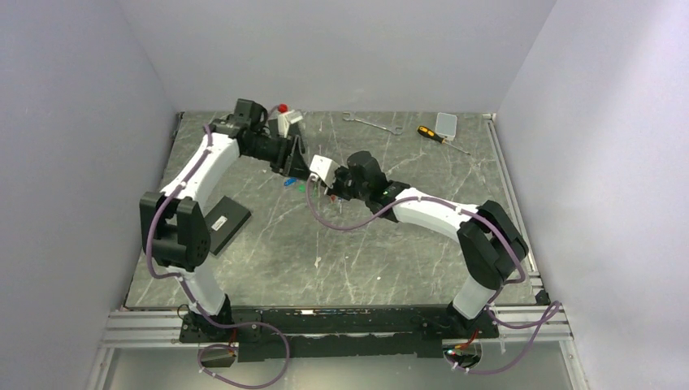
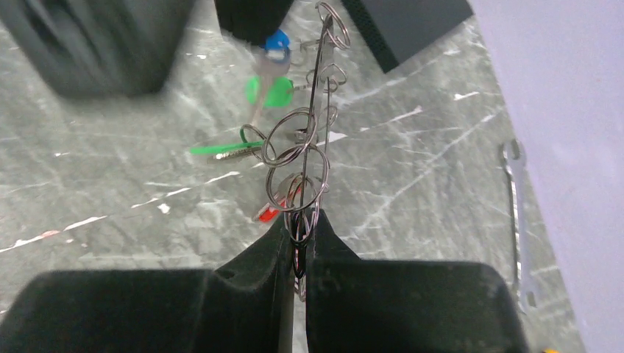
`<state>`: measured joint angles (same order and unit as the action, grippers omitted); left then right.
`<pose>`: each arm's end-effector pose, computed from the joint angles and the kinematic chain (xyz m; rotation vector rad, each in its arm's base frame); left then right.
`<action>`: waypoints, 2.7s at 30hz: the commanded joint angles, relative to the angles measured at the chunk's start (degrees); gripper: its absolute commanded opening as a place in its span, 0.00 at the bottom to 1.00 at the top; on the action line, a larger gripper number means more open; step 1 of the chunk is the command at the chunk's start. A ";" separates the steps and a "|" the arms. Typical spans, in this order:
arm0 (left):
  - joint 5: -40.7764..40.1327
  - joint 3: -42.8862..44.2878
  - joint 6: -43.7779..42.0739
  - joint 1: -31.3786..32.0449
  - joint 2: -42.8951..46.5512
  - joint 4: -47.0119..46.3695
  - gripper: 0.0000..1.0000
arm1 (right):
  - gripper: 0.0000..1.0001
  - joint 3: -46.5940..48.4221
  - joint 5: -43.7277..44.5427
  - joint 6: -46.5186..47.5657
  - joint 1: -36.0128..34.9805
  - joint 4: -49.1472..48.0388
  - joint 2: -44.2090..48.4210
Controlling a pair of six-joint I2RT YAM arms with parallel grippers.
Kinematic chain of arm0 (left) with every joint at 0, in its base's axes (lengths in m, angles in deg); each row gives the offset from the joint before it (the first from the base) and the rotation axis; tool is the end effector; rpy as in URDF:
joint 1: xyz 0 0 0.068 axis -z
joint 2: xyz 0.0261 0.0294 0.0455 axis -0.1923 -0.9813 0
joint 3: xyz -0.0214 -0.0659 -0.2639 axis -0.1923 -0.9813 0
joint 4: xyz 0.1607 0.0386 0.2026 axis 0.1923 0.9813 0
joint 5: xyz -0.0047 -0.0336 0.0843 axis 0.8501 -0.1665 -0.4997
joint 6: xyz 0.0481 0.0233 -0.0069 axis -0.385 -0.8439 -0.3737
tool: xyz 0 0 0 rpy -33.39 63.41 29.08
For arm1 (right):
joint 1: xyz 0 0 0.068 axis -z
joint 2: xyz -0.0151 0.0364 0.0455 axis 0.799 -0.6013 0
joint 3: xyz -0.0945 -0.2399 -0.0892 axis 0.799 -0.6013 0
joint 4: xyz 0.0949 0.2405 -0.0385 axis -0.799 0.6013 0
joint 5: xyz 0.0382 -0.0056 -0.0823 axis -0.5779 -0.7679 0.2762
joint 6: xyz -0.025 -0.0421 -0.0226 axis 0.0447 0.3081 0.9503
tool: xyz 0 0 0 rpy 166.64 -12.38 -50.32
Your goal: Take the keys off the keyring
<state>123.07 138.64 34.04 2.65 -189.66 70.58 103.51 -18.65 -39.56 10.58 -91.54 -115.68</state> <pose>0.3508 -0.1171 0.3016 0.7791 2.2697 -1.3626 0.2763 0.2613 0.2370 -1.3519 1.5260 0.2666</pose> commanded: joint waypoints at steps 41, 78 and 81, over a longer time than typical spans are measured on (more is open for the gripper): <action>-27.19 -40.75 12.89 1.44 17.18 -98.15 0.84 | 0.00 42.52 37.23 -12.18 -6.36 27.55 -6.49; -29.65 -48.31 13.44 4.35 18.74 -109.62 0.00 | 0.00 41.44 39.78 -16.85 -10.51 26.76 -7.96; -24.90 -46.07 15.66 3.30 19.46 -104.30 0.00 | 0.00 38.46 36.87 -18.84 -8.99 27.43 -6.03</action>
<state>90.88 88.58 46.85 6.98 -172.96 -38.88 143.86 20.85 -54.95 -0.44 -62.54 -126.67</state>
